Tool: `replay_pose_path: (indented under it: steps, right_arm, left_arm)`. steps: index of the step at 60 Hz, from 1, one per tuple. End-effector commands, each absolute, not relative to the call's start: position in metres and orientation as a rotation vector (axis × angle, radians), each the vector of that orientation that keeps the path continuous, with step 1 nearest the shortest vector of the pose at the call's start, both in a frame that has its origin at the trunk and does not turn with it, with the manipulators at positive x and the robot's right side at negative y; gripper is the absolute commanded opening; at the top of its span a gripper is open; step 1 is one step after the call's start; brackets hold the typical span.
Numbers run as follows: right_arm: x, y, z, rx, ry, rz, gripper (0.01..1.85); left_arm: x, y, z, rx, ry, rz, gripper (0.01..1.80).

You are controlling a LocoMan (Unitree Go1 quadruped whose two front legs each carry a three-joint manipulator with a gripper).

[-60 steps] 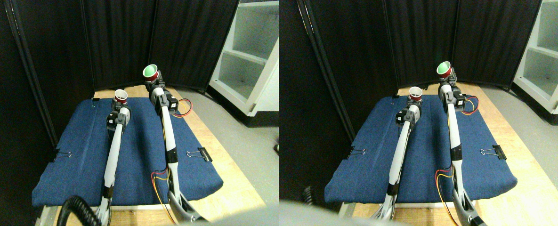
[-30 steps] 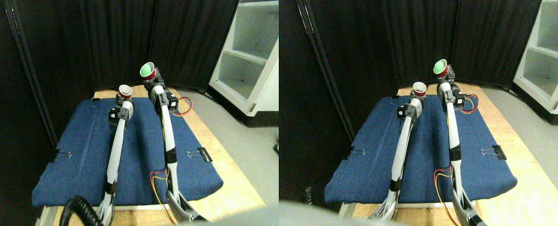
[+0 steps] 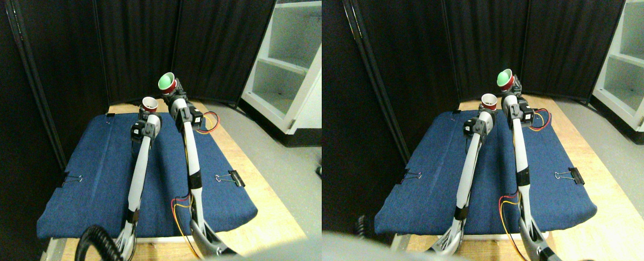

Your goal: Pour (bimanual)

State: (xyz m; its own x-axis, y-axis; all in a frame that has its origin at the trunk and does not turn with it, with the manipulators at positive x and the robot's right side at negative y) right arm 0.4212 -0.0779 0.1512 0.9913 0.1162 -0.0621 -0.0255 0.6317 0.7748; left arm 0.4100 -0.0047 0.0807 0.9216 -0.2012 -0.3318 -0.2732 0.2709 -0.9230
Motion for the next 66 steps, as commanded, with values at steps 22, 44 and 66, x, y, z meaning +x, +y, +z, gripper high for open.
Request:
replay_pose_path:
  steps: [22,44,66]
  right_arm:
    - [0.416,-0.073,0.152,0.732,0.095,0.128,0.33]
    - [0.411,-0.069,0.156,0.576,0.074,0.146,0.33]
    - [0.415,-0.065,0.163,0.43,0.06,0.247,0.33]
  left_arm:
    - [0.404,-0.01,0.093,-1.335,0.415,0.014,0.33]
    - [0.404,-0.01,0.091,-1.341,0.429,0.017,0.33]
    - [0.403,-0.011,0.091,-1.339,0.426,0.018,0.33]
